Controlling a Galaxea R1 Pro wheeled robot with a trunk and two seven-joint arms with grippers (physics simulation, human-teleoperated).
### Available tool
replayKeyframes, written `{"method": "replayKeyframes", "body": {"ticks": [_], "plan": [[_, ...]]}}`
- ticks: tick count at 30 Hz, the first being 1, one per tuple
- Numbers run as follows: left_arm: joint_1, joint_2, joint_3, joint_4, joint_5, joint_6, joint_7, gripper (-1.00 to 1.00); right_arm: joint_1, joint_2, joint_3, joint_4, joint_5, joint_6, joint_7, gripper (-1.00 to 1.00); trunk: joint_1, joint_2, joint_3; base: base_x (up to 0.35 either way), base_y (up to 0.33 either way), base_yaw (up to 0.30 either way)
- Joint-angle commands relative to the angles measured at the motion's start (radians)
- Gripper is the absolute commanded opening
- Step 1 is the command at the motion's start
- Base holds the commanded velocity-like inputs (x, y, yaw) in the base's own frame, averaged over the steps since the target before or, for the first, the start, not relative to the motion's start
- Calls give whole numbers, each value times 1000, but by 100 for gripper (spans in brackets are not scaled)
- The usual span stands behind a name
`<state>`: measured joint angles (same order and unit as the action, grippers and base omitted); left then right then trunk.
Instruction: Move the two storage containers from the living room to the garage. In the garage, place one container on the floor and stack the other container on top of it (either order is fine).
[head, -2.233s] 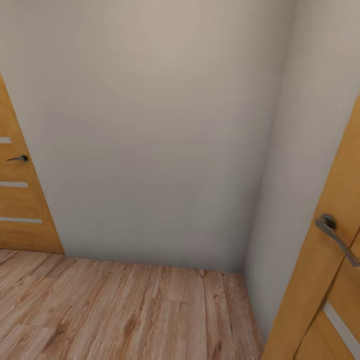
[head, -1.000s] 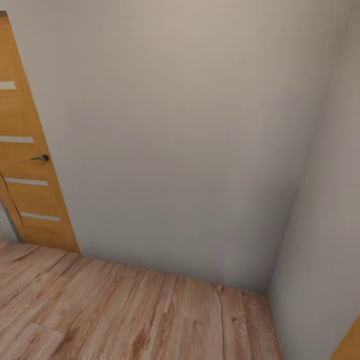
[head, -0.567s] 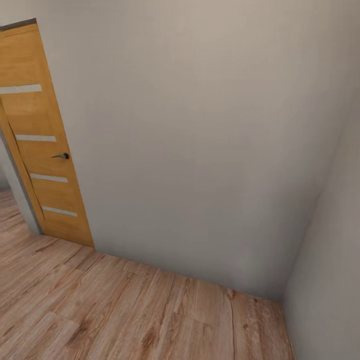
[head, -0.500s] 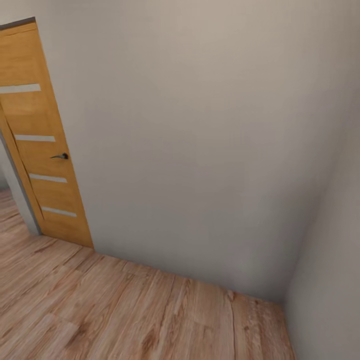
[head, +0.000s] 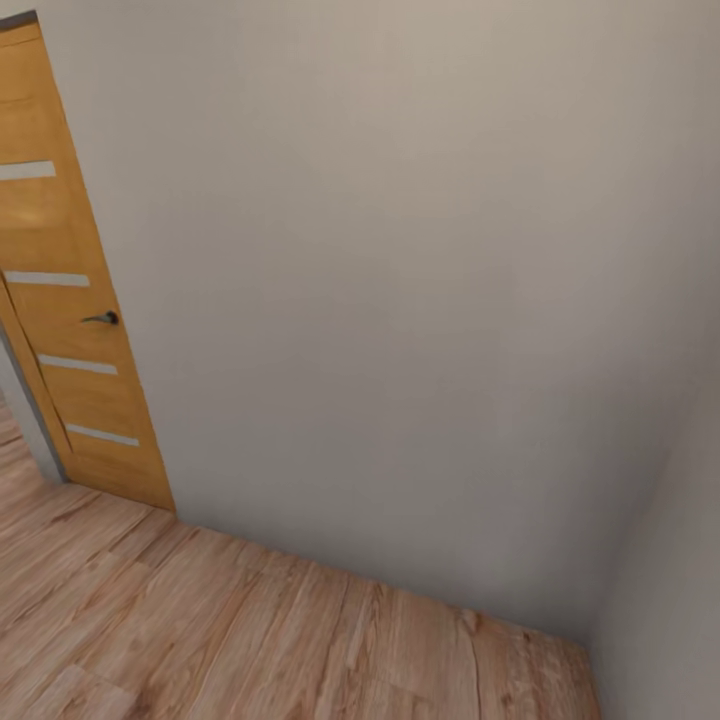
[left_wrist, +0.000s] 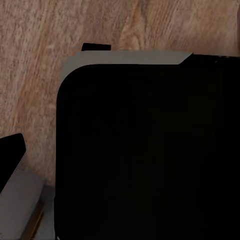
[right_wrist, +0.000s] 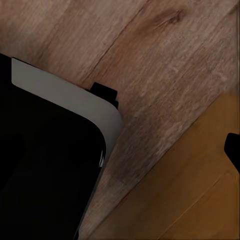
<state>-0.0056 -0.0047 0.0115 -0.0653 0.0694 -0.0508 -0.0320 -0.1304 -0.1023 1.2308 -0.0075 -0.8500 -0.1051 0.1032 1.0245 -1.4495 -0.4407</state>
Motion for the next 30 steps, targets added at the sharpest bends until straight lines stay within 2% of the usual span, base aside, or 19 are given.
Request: {"method": "replayKeyframes", "body": {"ticks": [1,10,24,30], "plan": [[-1,0,1,1,7,-3,-3,100,0,0,7,0,-11,-2,4,100,1,0,-1,321,0,0],[-1,0,1,1,7,-3,-3,100,0,0,7,0,-11,-2,4,100,1,0,-1,287,0,0],[-1,0,1,1,7,-3,-2,100,-1,1,6,0,-9,-2,4,100,1,0,-1,2,0,254],[-1,0,1,1,7,-3,-2,100,-1,0,3,0,-12,-2,4,100,1,0,-1,0,0,68]]}}
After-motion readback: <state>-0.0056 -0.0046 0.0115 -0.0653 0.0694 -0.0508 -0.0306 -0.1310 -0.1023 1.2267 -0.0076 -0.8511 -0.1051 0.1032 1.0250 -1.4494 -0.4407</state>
